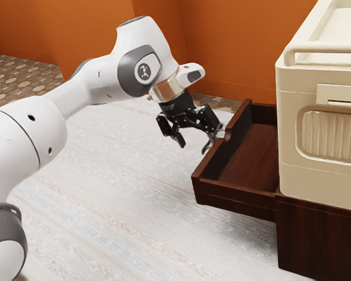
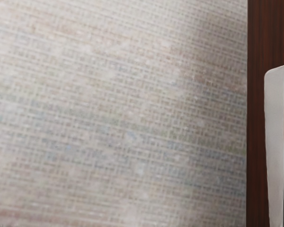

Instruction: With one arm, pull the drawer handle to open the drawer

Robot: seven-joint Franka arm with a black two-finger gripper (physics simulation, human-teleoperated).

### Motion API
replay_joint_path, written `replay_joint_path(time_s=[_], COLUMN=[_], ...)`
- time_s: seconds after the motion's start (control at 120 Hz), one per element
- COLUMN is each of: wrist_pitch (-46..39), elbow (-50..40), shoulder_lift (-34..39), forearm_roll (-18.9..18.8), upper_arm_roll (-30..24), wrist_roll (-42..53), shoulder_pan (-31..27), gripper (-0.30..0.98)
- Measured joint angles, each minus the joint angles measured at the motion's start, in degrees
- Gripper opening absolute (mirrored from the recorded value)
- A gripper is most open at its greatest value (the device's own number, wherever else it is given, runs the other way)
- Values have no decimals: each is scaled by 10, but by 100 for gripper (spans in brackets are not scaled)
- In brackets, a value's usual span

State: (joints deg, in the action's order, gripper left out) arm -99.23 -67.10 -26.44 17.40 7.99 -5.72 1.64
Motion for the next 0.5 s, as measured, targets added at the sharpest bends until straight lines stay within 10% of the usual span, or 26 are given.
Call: replay_joint_path(time_s=[0.5], wrist_pitch=[16], elbow=[2], shoulder_lift=[25], forearm_roll=[30], upper_arm_roll=[13], wrist_roll=[34], shoulder_pan=[-1], gripper=[69])
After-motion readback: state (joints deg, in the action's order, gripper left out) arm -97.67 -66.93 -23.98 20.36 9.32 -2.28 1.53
